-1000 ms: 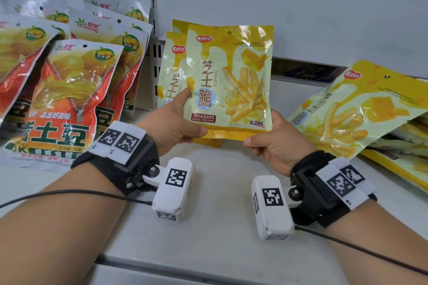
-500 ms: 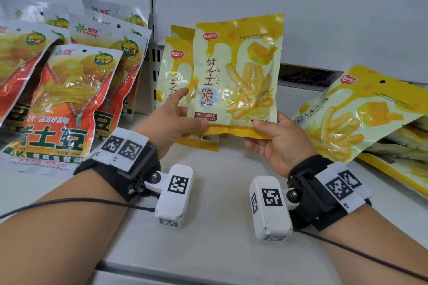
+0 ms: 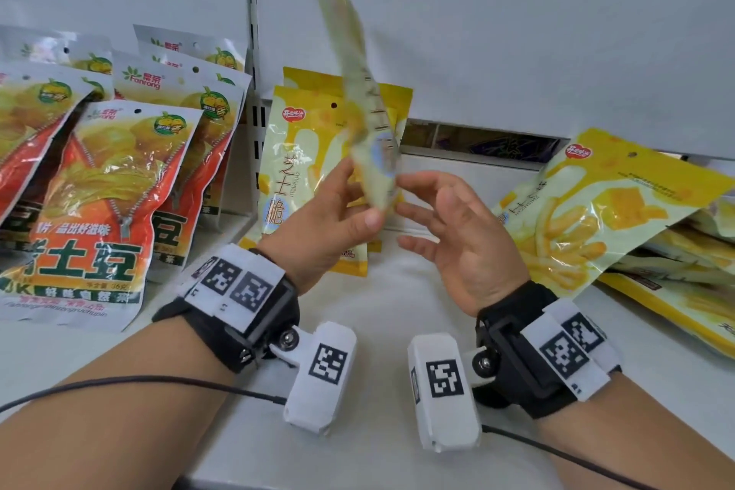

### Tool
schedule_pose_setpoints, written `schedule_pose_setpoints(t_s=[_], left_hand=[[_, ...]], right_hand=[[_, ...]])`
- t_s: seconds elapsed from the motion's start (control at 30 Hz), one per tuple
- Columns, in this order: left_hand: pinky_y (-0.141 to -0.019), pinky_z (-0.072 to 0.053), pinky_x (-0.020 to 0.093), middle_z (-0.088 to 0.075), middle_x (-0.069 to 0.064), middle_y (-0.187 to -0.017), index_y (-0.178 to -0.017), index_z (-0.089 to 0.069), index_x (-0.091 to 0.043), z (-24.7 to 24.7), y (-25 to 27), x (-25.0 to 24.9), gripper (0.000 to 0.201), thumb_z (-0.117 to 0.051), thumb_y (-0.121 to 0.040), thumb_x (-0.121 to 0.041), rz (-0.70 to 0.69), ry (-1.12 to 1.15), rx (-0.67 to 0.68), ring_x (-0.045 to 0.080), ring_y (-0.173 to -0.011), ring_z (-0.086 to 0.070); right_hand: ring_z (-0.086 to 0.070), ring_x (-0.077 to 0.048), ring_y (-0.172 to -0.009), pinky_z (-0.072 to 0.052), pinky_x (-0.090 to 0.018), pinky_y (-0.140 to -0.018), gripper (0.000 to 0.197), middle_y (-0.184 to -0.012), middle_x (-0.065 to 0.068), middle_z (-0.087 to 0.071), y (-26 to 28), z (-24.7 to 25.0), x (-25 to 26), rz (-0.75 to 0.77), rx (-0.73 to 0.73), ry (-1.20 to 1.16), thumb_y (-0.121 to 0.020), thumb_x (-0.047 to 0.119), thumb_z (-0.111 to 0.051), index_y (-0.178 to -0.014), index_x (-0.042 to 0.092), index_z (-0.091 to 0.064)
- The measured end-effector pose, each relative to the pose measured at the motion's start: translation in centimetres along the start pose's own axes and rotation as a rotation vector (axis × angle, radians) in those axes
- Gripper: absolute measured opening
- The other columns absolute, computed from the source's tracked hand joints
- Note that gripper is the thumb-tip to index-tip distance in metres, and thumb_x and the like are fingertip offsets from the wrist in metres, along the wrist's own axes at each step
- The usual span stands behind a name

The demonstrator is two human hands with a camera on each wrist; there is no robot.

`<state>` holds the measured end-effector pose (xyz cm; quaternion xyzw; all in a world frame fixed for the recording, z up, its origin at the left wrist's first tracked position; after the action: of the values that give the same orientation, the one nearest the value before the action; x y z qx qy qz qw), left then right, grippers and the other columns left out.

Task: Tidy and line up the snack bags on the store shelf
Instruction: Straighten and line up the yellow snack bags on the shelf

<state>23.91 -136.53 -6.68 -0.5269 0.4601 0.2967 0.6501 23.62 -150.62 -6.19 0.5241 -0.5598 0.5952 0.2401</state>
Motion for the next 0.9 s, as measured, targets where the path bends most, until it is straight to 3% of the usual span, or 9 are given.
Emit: schedule_pose_setpoints(t_s=[0.07, 0.17, 0.23, 0.33, 0.37, 0.47, 0.6, 0.77, 0.9], left_hand=[[-0.087, -0.053, 0.032, -0.058, -0.001, -0.131, -0.141, -0.034, -0.021, 0.1, 0.2, 0.0, 0.118, -0.082, -0.044, -0.066, 0.02, 0.009, -0.012, 0.016, -0.116, -0.059], [-0.09, -0.051, 0.038, -0.064, 0.003, -0.124, -0.137, -0.044, -0.013, 0.8, 0.3, 0.7, 0.074, -0.075, -0.071, -0.024, 0.09, 0.139, -0.103, 0.021, -0.108, -0.063], [-0.087, -0.055, 0.039, -0.064, 0.01, -0.123, -0.134, -0.048, -0.007, 1.3, 0.4, 0.9, 0.064, -0.068, -0.073, -0.011, 0.127, 0.265, -0.163, 0.026, -0.104, -0.064], [-0.083, -0.056, 0.041, -0.064, 0.017, -0.122, -0.128, -0.051, -0.005, 1.4, 0.5, 0.9, 0.058, -0.058, -0.071, -0.014, 0.151, 0.36, -0.197, 0.032, -0.103, -0.064], [-0.081, -0.057, 0.042, -0.065, 0.017, -0.119, -0.125, -0.053, -0.006, 1.5, 0.5, 0.9, 0.054, -0.057, -0.071, -0.014, 0.157, 0.375, -0.209, 0.032, -0.1, -0.065], [-0.072, -0.059, 0.041, -0.069, 0.014, -0.106, -0.114, -0.057, -0.008, 1.7, 0.4, 1.0, 0.03, -0.052, -0.084, -0.008, 0.162, 0.392, -0.233, 0.028, -0.085, -0.069], [-0.062, -0.061, 0.038, -0.071, 0.014, -0.101, -0.115, -0.056, -0.006, 2.0, 0.4, 1.2, 0.026, -0.044, -0.092, -0.005, 0.185, 0.393, -0.221, 0.028, -0.075, -0.071], [-0.065, -0.059, 0.039, -0.071, 0.013, -0.099, -0.108, -0.058, -0.009, 2.4, 0.3, 1.3, 0.027, -0.053, -0.082, -0.011, 0.162, 0.35, -0.204, 0.03, -0.074, -0.071], [-0.073, -0.058, 0.038, -0.074, 0.002, -0.096, -0.109, -0.058, -0.019, 2.8, 0.3, 1.5, 0.033, -0.056, -0.077, -0.011, 0.139, 0.253, -0.193, 0.022, -0.08, -0.071]], right_hand=[[-0.059, -0.016, -0.1, -0.053, -0.029, -0.073, 0.065, -0.11, 0.006, -0.065, 0.1, -0.4, -0.1, -0.025, 0.025, 0.03, -0.058, 0.069, -0.068, -0.103, 0.022, -0.063], [-0.06, -0.016, -0.092, -0.051, -0.028, -0.069, 0.041, -0.106, 0.004, -0.067, 0.0, 0.1, -0.2, -0.033, -0.089, 0.071, -0.076, 0.056, -0.053, -0.097, 0.022, -0.064], [-0.058, -0.015, -0.085, -0.048, -0.026, -0.065, 0.02, -0.098, 0.003, -0.067, -0.3, 1.5, -0.3, -0.039, -0.24, 0.092, -0.089, 0.039, -0.05, -0.09, 0.023, -0.063], [-0.054, -0.011, -0.082, -0.044, -0.025, -0.063, 0.002, -0.091, 0.006, -0.059, -0.6, 3.3, -0.6, -0.045, -0.423, 0.131, -0.091, 0.022, -0.057, -0.09, 0.024, -0.058], [-0.053, -0.009, -0.081, -0.044, -0.025, -0.064, 0.006, -0.091, 0.008, -0.057, -0.6, 3.6, -0.7, -0.046, -0.452, 0.149, -0.09, 0.02, -0.059, -0.095, 0.022, -0.056], [-0.053, -0.005, -0.082, -0.044, -0.024, -0.07, 0.026, -0.096, 0.007, -0.054, -0.8, 4.0, -1.3, -0.082, -0.459, 0.204, -0.088, 0.017, -0.063, -0.111, 0.018, -0.05], [-0.059, -0.013, -0.078, -0.048, -0.027, -0.063, 0.02, -0.097, -0.001, -0.063, -0.9, 3.7, -2.3, -0.191, -0.371, 0.163, -0.09, 0.01, -0.058, -0.107, 0.019, -0.053], [-0.058, -0.01, -0.067, -0.05, -0.021, -0.054, 0.017, -0.084, 0.001, -0.065, -0.8, 3.5, -2.2, -0.16, -0.33, 0.185, -0.091, 0.004, -0.055, -0.093, 0.021, -0.056], [-0.057, -0.011, -0.068, -0.048, -0.021, -0.053, 0.019, -0.085, 0.002, -0.066, -0.8, 3.8, -2.1, -0.149, -0.326, 0.213, -0.092, 0.004, -0.054, -0.092, 0.022, -0.056]])
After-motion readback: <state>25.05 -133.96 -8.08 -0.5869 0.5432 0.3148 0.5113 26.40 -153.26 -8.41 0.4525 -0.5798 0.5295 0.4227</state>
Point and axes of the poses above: each hand's wrist, its own y-axis away from the middle knuckle, its own z-axis out of the back of the hand, x = y × z, the point moved 5 cm from there along -y, towards the middle knuckle
